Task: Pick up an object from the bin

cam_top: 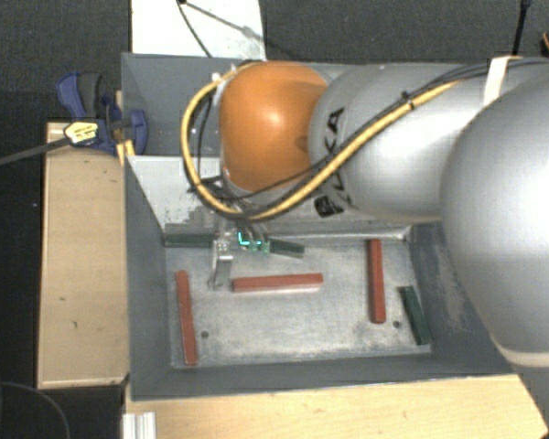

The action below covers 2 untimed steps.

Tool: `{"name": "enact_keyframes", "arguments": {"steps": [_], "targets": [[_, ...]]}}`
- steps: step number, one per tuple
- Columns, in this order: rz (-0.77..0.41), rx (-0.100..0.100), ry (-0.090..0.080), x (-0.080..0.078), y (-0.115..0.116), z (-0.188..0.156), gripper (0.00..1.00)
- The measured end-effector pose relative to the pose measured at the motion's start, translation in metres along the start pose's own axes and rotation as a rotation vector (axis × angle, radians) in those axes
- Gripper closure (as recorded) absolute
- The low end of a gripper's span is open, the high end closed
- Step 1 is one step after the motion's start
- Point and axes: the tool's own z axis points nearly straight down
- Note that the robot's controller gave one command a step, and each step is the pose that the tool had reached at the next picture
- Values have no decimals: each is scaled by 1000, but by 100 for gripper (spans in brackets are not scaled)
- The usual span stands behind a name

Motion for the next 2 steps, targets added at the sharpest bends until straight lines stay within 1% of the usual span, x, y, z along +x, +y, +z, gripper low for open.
{"name": "enact_keyframes", "arguments": {"steps": [1, 2], "targets": [[-162, 4, 0, 20, -124, 113, 0], [-173, -1, -12, 24, -120, 78, 0]]}}
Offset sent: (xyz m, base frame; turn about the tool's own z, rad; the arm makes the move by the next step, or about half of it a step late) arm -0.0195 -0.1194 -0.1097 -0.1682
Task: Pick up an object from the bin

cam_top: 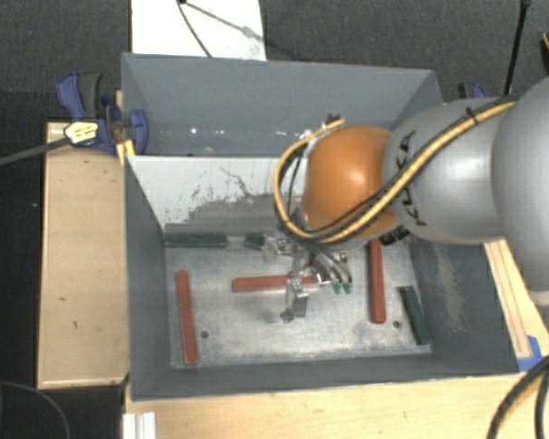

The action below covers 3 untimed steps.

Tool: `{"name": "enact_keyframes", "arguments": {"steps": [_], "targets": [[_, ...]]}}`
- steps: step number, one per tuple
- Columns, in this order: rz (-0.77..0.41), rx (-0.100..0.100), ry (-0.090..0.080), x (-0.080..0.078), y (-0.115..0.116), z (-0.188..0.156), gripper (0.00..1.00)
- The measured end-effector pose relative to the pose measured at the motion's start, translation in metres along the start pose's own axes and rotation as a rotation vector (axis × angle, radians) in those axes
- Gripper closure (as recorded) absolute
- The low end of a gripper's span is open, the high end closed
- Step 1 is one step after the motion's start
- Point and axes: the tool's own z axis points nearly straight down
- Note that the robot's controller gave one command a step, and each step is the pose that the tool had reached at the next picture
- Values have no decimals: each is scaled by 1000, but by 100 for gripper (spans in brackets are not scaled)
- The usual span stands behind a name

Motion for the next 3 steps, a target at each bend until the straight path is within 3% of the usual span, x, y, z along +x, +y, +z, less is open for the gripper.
{"name": "enact_keyframes", "arguments": {"steps": [1, 2, 3], "targets": [[124, 1, 6, 2, -3, 2, 0], [199, 1, 9, 3, 1, 33, 0], [201, 1, 8, 3, 1, 33, 0]]}}
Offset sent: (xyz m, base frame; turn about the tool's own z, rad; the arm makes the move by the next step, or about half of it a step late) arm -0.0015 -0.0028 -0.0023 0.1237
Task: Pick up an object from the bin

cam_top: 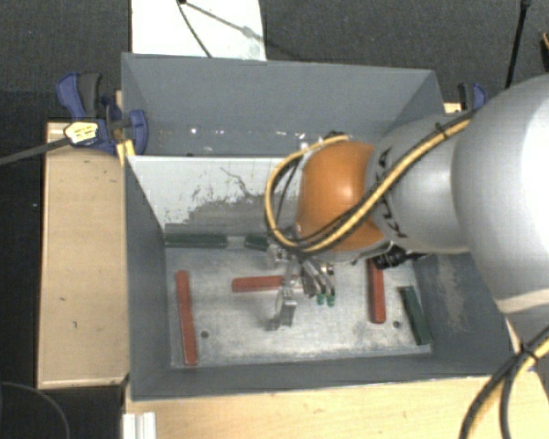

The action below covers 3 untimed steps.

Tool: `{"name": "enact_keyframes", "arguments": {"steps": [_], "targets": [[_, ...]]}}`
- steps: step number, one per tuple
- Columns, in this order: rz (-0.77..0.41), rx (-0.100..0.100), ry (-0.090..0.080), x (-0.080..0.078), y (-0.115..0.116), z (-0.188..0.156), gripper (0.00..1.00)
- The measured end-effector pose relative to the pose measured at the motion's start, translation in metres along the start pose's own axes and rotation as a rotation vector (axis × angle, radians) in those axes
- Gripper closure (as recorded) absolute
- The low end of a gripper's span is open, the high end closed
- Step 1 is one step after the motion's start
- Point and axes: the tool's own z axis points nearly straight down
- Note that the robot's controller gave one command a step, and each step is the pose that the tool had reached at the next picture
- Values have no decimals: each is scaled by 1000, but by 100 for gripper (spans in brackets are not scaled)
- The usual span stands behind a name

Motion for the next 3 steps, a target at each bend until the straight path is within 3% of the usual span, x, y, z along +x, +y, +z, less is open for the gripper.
{"name": "enact_keyframes", "arguments": {"steps": [1, 2, 3], "targets": [[2, 0, 0, 0, 0, 0, 100], [6, -2, -11, -2, 0, -79, 100], [8, -2, -9, -4, 0, -115, 100]]}}
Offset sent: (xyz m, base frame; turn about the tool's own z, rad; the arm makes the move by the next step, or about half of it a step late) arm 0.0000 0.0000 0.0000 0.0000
